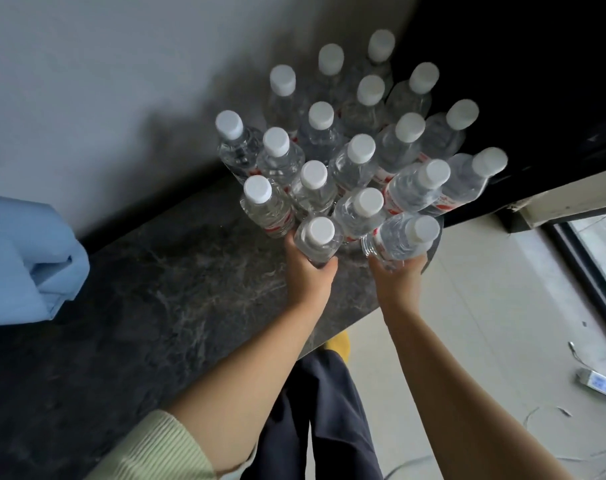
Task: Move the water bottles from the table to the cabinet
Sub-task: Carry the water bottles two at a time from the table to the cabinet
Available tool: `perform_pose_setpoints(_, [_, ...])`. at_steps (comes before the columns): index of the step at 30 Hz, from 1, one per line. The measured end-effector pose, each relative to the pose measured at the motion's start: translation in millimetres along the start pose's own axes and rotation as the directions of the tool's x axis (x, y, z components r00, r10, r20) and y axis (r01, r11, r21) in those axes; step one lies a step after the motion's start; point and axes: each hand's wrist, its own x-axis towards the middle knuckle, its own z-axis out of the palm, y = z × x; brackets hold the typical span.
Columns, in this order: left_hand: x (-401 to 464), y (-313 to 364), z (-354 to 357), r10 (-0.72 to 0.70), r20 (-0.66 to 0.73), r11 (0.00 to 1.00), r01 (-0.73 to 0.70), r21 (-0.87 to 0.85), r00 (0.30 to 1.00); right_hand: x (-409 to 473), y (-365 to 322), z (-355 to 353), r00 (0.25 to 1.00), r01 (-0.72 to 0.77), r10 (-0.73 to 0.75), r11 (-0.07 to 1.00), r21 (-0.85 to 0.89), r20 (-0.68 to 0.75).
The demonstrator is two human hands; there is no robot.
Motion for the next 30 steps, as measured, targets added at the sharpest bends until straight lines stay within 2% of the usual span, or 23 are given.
perform_pose_setpoints(4, [-13, 10, -12, -0.043, 0.094, 0.999, 0.041, 0.020, 0.995, -17, 1, -10, 1.000, 0.014, -0.014, 1.000, 0.001, 0.028])
perform_pose_setpoints(9, [-41, 32, -35, -0.006, 0.149, 1.000, 0.004, 0.012, 0.989, -49, -16, -42, 0.999, 0.046, -0.046, 0.998, -0.031, 0.017])
perform_pose_setpoints(14, [-69, 95, -73, 0.137, 0.165, 0.988, -0.146, 0.044, 0.977, -82, -72, -91, 0.987, 0.157, -0.159, 0.985, -0.074, -0.014])
perform_pose_setpoints(17, [-77, 151, -97, 0.247, 0.199, 0.957, -0.271, 0.105, 0.949, -99, -124, -117, 0.958, 0.286, -0.288, 0.952, -0.107, -0.003])
perform_pose_setpoints(19, [-80, 188, -111, 0.351, 0.240, 0.907, -0.392, 0.152, 0.905, -110, -159, -131, 0.920, 0.391, -0.386, 0.895, -0.216, 0.066])
perform_pose_setpoints(21, [-85, 222, -125, 0.438, 0.337, 0.830, -0.519, 0.205, 0.834, -124, -193, -144, 0.858, 0.513, -0.478, 0.791, -0.334, 0.186])
perform_pose_setpoints(24, [-88, 264, -135, 0.406, 0.547, 0.665, -0.648, 0.373, 0.732, -133, -239, -160, 0.765, 0.637, -0.570, 0.601, -0.483, 0.299])
perform_pose_setpoints(26, [-95, 290, -142, 0.366, 0.633, 0.567, -0.703, 0.429, 0.682, -143, -265, -169, 0.739, 0.651, -0.593, 0.509, -0.563, 0.318])
perform_pose_setpoints(30, [-108, 327, -152, 0.431, 0.632, 0.432, -0.762, 0.482, 0.644, -165, -299, -173, 0.727, 0.629, -0.592, 0.374, -0.682, 0.346])
